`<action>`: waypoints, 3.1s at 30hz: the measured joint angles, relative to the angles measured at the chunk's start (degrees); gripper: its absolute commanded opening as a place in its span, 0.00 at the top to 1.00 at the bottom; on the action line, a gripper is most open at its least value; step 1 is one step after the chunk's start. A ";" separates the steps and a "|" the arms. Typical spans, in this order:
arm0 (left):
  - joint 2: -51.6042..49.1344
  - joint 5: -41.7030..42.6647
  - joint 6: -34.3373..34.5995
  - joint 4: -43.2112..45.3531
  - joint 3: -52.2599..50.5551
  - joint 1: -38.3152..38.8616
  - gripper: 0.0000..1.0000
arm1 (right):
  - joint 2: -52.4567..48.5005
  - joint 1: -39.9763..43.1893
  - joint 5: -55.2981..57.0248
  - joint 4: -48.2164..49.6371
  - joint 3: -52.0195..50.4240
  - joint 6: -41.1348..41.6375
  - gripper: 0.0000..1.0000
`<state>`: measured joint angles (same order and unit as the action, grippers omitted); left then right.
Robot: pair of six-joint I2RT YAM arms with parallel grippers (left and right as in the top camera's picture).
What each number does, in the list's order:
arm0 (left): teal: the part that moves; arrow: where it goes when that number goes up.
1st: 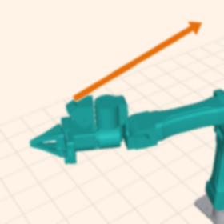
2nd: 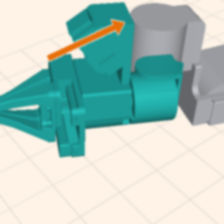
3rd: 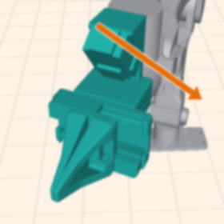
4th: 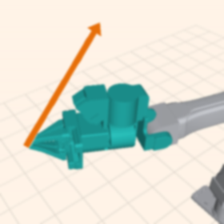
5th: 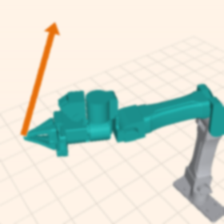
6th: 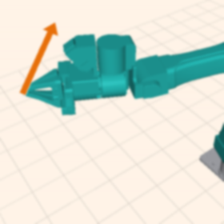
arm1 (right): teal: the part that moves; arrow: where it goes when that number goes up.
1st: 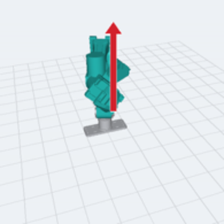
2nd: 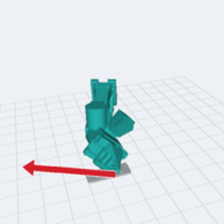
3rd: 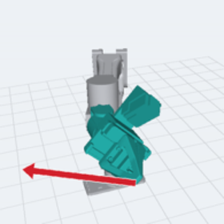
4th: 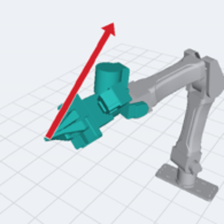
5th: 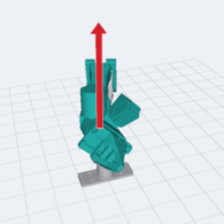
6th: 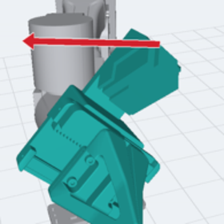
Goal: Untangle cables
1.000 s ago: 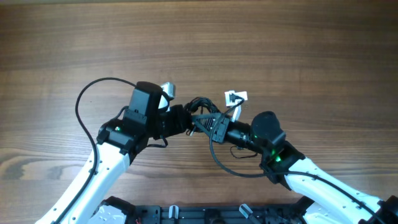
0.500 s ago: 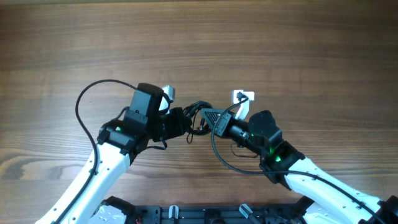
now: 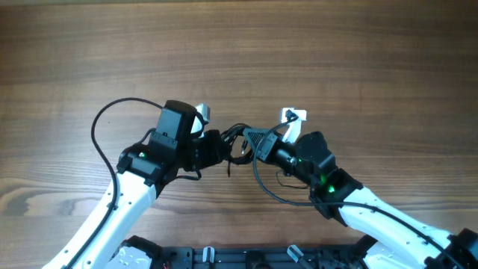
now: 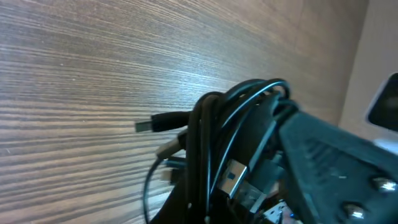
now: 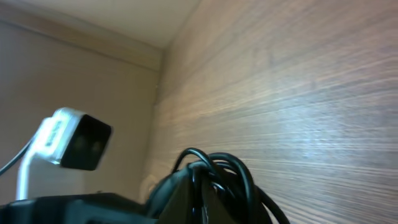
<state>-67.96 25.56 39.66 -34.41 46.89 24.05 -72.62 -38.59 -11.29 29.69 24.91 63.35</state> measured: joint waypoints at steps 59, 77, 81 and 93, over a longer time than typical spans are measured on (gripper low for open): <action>0.15 -15.04 62.23 4.68 -0.11 0.87 0.96 | 0.13 -7.41 2.64 -7.37 0.11 -5.60 0.23; 0.15 -15.06 65.31 5.31 -0.11 2.78 0.96 | -2.82 -7.23 16.50 -32.35 0.52 16.87 0.04; 0.15 -15.39 65.31 5.31 -0.11 2.78 0.96 | -1.27 -5.75 16.90 -31.61 0.52 16.98 0.01; 0.15 -21.88 71.12 5.33 -0.11 2.78 0.96 | 3.02 -8.37 5.16 -12.04 0.55 2.80 0.00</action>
<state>-67.81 3.68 110.78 -29.08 46.78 26.83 -69.60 -46.96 -6.13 17.65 25.45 66.15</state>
